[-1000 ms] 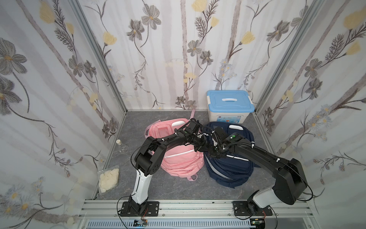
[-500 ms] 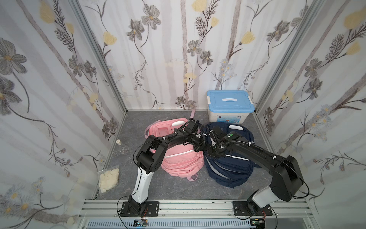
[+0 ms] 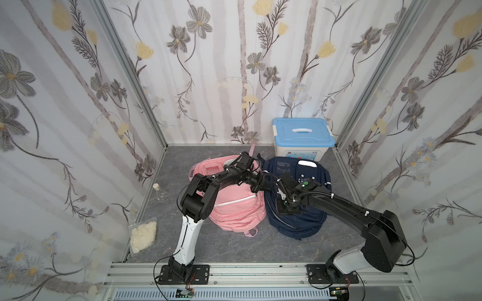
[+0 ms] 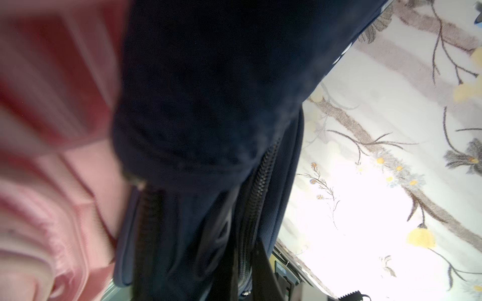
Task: Zip up the backpack
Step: Zip the zipper on the backpack.
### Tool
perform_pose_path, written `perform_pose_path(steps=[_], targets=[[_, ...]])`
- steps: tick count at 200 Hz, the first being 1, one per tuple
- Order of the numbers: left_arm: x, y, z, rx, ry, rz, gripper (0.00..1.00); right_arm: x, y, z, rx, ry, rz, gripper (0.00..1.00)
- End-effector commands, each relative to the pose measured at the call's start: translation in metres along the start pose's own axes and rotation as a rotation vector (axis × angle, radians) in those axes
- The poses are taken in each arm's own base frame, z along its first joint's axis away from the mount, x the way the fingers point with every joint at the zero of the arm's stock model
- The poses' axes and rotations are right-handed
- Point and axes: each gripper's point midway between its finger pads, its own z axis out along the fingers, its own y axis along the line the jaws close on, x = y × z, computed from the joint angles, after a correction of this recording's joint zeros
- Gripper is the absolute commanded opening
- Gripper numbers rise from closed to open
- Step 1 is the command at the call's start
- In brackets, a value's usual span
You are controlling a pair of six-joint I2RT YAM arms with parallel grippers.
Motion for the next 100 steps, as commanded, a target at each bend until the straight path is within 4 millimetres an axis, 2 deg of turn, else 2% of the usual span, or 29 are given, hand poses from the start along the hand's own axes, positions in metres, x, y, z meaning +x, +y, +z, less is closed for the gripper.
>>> perform_pose_path(steps=[1, 57, 92, 100], targets=[[-0.045, -0.046, -0.019, 0.130, -0.200, 0.055, 0.00, 0.031, -0.033, -0.007, 0.137, 0.096, 0.020, 0.00], [-0.070, -0.041, -0.054, 0.089, -0.239, 0.058, 0.00, 0.047, -0.052, -0.021, 0.174, 0.099, -0.042, 0.00], [-0.087, -0.046, -0.068, 0.085, -0.252, 0.061, 0.00, 0.047, -0.056, -0.029, 0.187, 0.092, -0.105, 0.00], [-0.090, -0.046, -0.071, 0.082, -0.254, 0.058, 0.08, 0.046, -0.056, -0.031, 0.189, 0.086, -0.113, 0.00]])
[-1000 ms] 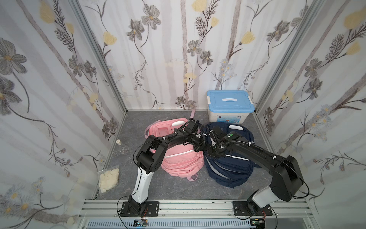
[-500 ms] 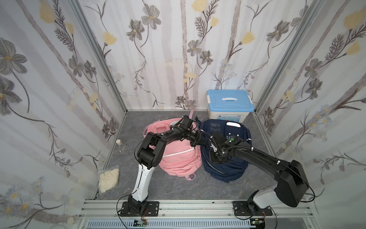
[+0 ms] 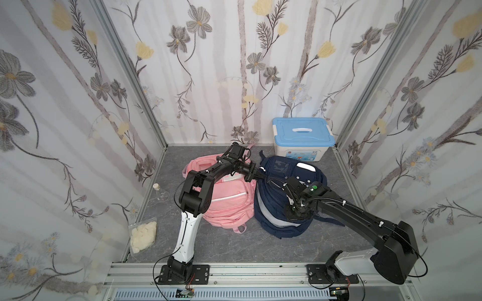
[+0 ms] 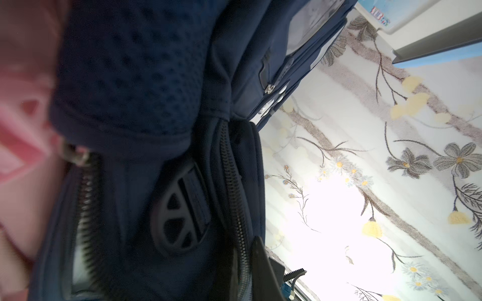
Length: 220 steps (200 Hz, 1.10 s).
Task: Zip up the backpack
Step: Zip the zipper on the backpack.
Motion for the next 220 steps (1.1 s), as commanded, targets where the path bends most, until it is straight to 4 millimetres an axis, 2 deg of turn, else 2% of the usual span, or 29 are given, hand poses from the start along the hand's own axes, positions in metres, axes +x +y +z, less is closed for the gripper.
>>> perform_pose_path(steps=[1, 13, 19, 26, 55, 80, 115, 123, 125, 131, 151, 182, 207, 220], targets=[[-0.054, -0.017, -0.020, 0.022, -0.236, 0.103, 0.09, 0.026, -0.021, -0.008, 0.086, 0.099, -0.049, 0.00], [-0.053, -0.016, -0.021, 0.002, -0.236, 0.112, 0.20, 0.021, -0.019, -0.012, 0.079, 0.079, -0.050, 0.00], [-0.050, -0.015, -0.021, -0.013, -0.233, 0.122, 0.37, 0.018, -0.015, -0.014, 0.066, 0.074, -0.056, 0.00], [-0.046, -0.014, -0.021, -0.035, -0.233, 0.142, 0.48, 0.014, -0.012, -0.016, 0.059, 0.065, -0.063, 0.00], [-0.013, -0.027, -0.035, -0.086, -0.265, 0.239, 0.62, -0.002, -0.005, -0.023, 0.061, 0.035, -0.089, 0.00], [0.014, -0.030, -0.047, -0.077, -0.266, 0.249, 0.61, -0.013, 0.001, -0.022, 0.058, 0.030, -0.094, 0.00], [0.059, -0.004, -0.039, -0.036, -0.180, 0.176, 0.53, -0.029, 0.012, -0.027, 0.010, -0.010, -0.081, 0.00], [0.071, -0.002, -0.039, -0.025, -0.168, 0.165, 0.53, -0.030, 0.013, -0.026, 0.009, -0.009, -0.080, 0.00], [0.072, 0.007, -0.037, -0.035, -0.163, 0.146, 0.53, -0.030, 0.013, -0.026, 0.010, -0.009, -0.081, 0.00], [0.080, 0.015, -0.035, -0.046, -0.153, 0.127, 0.53, -0.030, 0.012, -0.025, 0.012, -0.007, -0.079, 0.00], [0.103, 0.024, -0.028, -0.050, -0.137, 0.100, 0.50, -0.031, 0.012, -0.021, 0.016, 0.003, -0.077, 0.00], [0.124, 0.022, -0.011, 0.067, -0.115, -0.001, 0.52, -0.039, 0.009, -0.022, 0.037, -0.023, -0.057, 0.00], [0.140, 0.034, -0.002, 0.063, -0.133, -0.042, 0.52, -0.048, 0.012, -0.022, 0.041, -0.044, -0.048, 0.00], [0.144, 0.032, 0.000, 0.082, -0.152, -0.054, 0.52, -0.051, 0.015, -0.020, 0.040, -0.044, -0.053, 0.00]])
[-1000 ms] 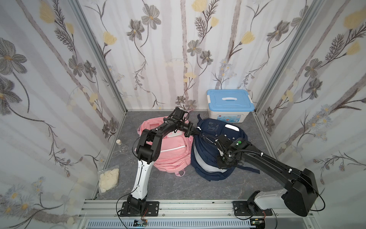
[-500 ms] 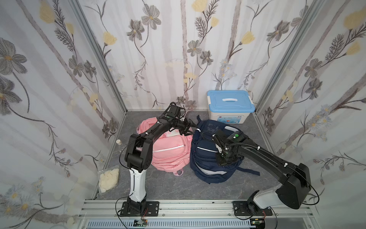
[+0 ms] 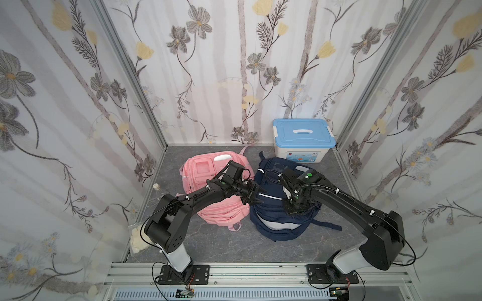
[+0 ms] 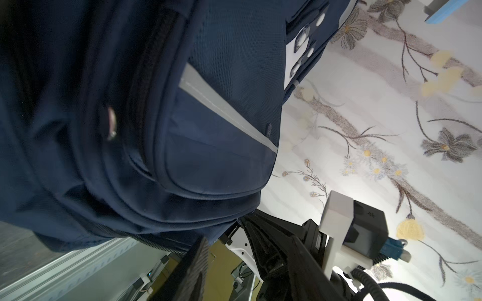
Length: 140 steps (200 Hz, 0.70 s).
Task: Zip up the backpack
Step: Zip the zipper on the backpack.
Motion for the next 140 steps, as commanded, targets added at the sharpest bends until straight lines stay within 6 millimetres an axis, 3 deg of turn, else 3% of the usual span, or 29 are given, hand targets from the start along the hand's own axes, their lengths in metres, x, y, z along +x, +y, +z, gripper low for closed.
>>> perform_pose_path(steps=[1, 43, 89, 140], targets=[[0.009, -0.025, 0.001, 0.102, -0.026, -0.054, 0.52, -0.033, 0.008, -0.001, -0.006, -0.120, 0.011, 0.00], [0.034, -0.024, 0.026, 0.122, -0.027, -0.098, 0.53, -0.039, 0.010, 0.005, 0.008, -0.113, -0.027, 0.00], [0.042, -0.011, 0.065, 0.125, -0.018, -0.149, 0.51, -0.047, 0.012, 0.003, 0.003, -0.134, -0.053, 0.00], [0.039, 0.000, 0.077, 0.084, -0.037, -0.167, 0.47, -0.050, 0.014, 0.003, -0.021, -0.135, -0.078, 0.00]])
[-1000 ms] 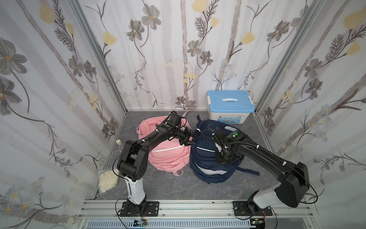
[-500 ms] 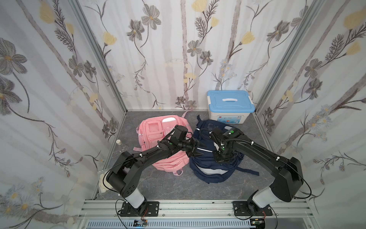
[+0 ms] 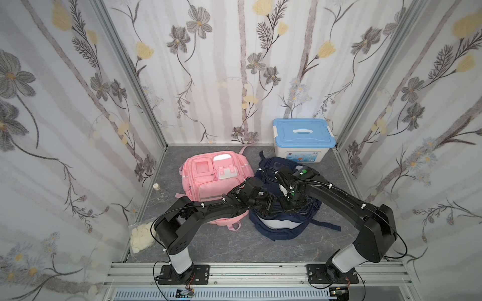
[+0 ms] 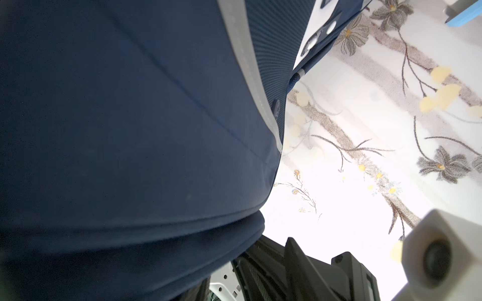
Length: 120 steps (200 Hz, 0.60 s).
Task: Zip up the backpack
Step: Zip the zipper on the backpack.
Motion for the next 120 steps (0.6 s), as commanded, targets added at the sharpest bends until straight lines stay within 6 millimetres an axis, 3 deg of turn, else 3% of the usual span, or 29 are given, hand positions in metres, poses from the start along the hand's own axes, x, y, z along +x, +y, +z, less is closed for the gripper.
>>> perform_pose_path(steps=[1, 49, 82, 120], targets=[[0.002, -0.007, 0.002, 0.016, 0.000, -0.047, 0.47, -0.036, 0.007, -0.005, -0.029, -0.150, -0.012, 0.00], [-0.002, -0.001, 0.013, -0.029, 0.004, -0.039, 0.24, -0.032, 0.017, -0.010, -0.089, -0.146, -0.034, 0.00], [-0.010, 0.009, 0.016, -0.043, 0.005, -0.053, 0.00, -0.018, 0.019, -0.006, -0.109, -0.120, -0.058, 0.00], [-0.017, 0.005, 0.002, -0.025, -0.014, -0.071, 0.00, 0.018, 0.004, 0.011, -0.096, -0.043, -0.027, 0.00]])
